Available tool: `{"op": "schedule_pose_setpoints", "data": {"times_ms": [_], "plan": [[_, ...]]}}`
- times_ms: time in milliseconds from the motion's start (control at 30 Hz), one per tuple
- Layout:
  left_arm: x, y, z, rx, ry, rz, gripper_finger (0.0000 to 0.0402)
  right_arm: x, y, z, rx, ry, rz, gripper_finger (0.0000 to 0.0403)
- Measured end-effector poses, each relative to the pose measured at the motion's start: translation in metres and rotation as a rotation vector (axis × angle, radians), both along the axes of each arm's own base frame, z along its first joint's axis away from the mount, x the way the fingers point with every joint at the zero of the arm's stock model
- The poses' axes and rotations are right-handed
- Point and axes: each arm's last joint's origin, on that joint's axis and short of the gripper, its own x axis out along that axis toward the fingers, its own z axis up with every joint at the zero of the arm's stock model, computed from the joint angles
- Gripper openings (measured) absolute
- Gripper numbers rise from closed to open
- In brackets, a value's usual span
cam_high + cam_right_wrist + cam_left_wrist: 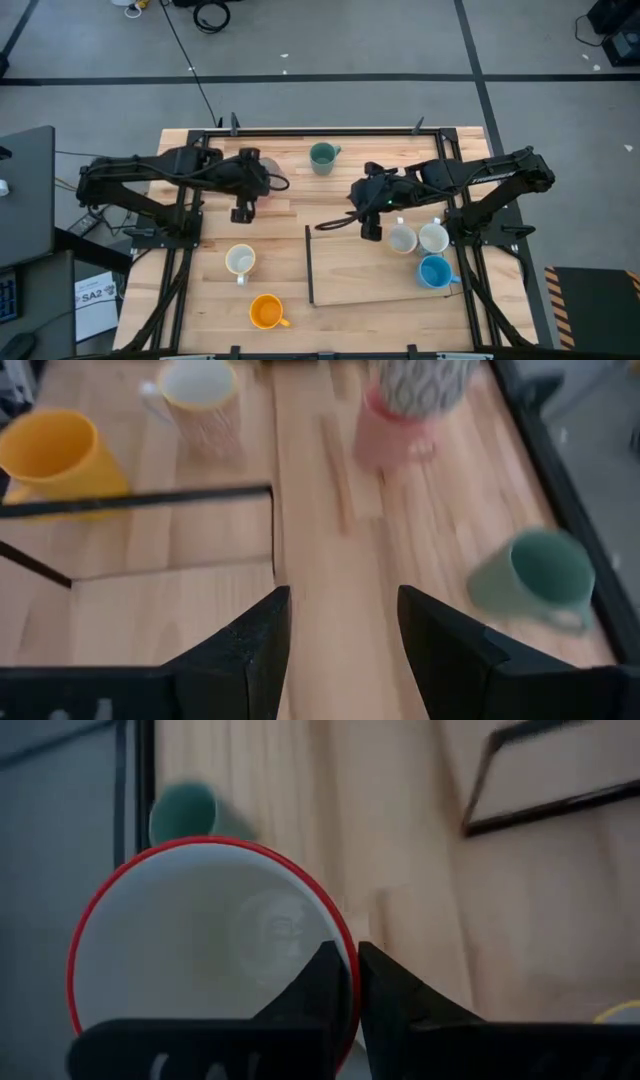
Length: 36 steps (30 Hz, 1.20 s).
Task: Place coffee mugs
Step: Put the gray patterned mug on the shelf
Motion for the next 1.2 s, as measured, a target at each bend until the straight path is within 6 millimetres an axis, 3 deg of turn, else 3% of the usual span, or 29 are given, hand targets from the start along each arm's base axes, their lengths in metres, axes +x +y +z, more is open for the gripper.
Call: {"op": "schedule_pose_setpoints", "data": {"times_ms": [167,400,600,967,1200], "plan": [[0.004,-0.013,0.014,-0.046,-0.074,-0.23,0.0027,0.008,0.002,0.009,-0.097,-0.103,0.106,0.019],[0.017,-0.032,0.014,-0.06,-0.128,-0.543,0.0027,0.019,0.006,0.025,-0.246,-0.282,0.311,0.0189],[0.033,-0.039,0.012,-0.103,-0.202,-0.649,0.0027,0.024,0.01,0.038,-0.238,-0.433,0.464,0.019],[0.057,-0.047,0.02,-0.192,-0.415,-0.8,0.0027,0.025,0.004,0.038,-0.132,-0.467,0.601,0.019],[0.076,-0.05,0.001,-0.246,-0.362,-0.825,0.0027,0.024,-0.003,0.035,-0.032,-0.447,0.714,0.019]]}}
